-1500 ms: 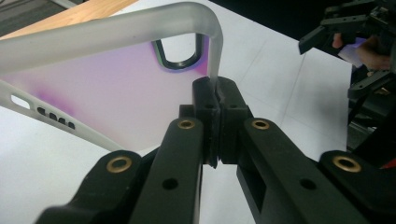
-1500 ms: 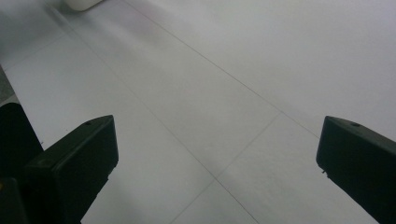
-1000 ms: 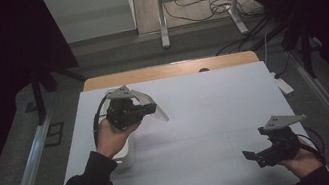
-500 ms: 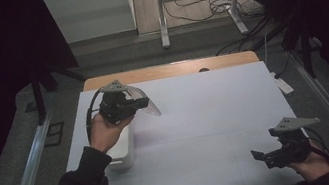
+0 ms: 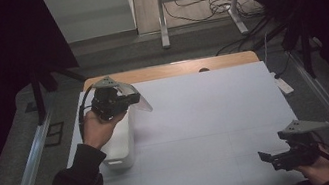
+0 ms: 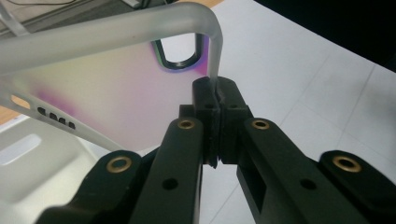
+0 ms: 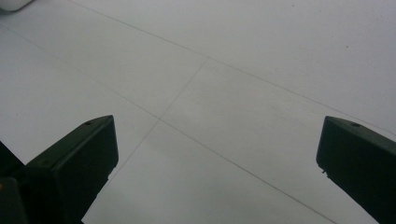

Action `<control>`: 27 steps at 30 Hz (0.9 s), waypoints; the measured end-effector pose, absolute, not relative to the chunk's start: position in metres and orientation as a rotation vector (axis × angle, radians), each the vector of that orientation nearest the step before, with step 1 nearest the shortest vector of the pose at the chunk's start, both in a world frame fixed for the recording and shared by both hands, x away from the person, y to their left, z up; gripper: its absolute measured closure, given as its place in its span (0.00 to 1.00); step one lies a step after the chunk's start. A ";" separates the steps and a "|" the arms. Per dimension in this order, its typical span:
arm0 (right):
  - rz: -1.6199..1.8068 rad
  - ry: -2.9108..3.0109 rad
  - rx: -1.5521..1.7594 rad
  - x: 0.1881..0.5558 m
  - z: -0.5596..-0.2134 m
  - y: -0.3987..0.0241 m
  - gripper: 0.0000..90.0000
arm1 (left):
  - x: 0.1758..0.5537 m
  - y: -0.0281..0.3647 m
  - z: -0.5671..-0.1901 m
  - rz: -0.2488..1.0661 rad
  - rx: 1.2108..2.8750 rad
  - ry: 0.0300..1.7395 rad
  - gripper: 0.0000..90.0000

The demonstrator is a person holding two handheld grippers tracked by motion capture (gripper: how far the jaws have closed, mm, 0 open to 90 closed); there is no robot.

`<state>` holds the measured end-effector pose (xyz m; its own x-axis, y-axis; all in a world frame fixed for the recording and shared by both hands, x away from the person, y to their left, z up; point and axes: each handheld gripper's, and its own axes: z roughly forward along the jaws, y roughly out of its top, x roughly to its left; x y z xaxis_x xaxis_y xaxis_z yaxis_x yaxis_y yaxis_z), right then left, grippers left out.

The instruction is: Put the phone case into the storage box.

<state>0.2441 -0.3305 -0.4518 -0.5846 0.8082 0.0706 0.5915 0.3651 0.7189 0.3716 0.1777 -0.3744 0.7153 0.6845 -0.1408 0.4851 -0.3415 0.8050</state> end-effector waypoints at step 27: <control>1.055 2.271 1.270 0.234 -0.448 -0.338 0.00 | 0.384 0.210 -0.366 0.372 2.005 1.033 0.98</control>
